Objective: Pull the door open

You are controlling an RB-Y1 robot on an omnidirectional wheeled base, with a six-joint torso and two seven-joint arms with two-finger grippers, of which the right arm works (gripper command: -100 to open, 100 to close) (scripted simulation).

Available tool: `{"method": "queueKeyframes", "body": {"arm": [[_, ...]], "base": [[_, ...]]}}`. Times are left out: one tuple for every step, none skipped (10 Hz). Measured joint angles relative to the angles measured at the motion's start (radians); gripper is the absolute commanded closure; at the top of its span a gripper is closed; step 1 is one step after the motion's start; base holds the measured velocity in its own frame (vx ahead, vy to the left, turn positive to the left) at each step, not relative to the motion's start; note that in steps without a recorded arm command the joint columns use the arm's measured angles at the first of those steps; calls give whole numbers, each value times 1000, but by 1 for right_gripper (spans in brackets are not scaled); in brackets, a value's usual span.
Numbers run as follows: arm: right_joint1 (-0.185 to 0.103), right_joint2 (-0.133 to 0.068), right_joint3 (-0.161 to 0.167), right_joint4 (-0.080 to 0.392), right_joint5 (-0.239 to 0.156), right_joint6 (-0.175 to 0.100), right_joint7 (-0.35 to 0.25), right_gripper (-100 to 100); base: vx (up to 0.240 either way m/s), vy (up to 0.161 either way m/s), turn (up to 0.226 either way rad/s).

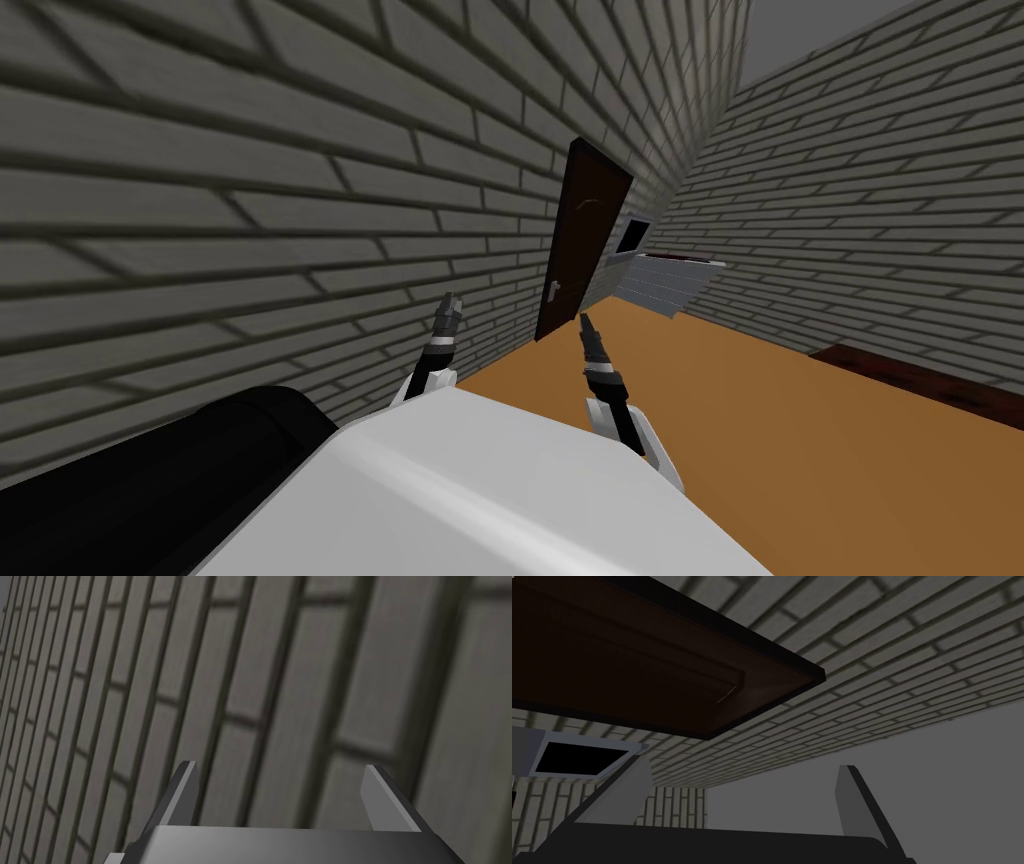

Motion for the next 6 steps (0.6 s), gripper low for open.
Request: {"method": "queueKeyframes", "body": {"arm": [[-8,-3,4,21,8,-7,12,-100],[-20,-9,4,41,15,-12,23,-100],[-38,-15,4,65,22,-14,32,-100],[-47,-21,6,86,29,-19,42,-100],[-55,-27,6,109,35,-29,53,-100],[-72,-33,7,135,42,-35,64,-100]], "base": [[92,-58,27],[101,-41,38],[105,-40,34],[94,-57,36],[89,-72,36],[97,-66,35]]}}
